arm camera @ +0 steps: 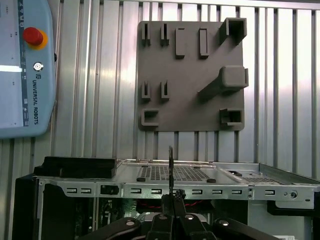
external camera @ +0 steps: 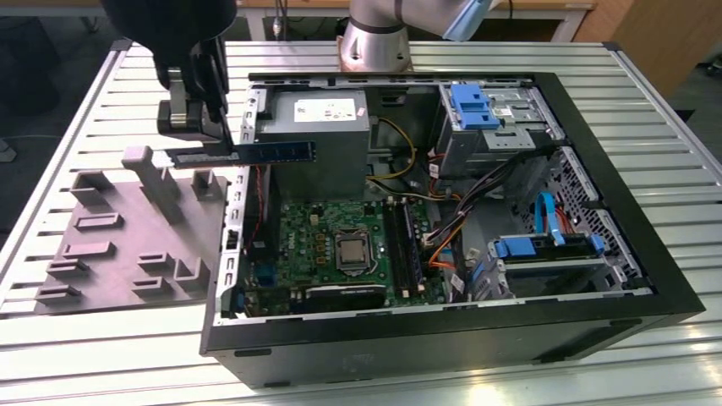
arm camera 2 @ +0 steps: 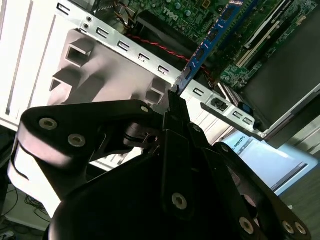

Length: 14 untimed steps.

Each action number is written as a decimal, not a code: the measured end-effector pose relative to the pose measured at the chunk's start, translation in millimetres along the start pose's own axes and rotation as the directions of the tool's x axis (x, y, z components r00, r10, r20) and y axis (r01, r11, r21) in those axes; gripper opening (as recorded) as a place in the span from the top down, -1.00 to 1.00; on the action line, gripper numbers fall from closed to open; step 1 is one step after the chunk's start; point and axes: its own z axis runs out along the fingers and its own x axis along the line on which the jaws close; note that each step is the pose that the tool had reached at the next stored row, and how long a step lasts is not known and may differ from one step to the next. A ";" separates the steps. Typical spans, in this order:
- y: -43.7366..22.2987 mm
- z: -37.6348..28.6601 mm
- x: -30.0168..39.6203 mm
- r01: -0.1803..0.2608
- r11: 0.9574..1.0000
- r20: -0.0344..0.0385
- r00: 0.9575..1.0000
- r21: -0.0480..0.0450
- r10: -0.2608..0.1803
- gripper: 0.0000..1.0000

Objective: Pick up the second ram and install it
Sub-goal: 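Pick up the second ram and move it above second insertion slot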

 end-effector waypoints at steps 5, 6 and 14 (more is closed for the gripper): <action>-3.7 -0.2 0.1 0.000 1.000 0.000 1.000 0.000 0.000 0.76; -4.5 -0.2 0.1 0.000 1.000 0.000 1.000 0.000 0.000 0.76; -10.6 -0.4 0.2 0.000 1.000 0.000 1.000 0.000 0.000 0.76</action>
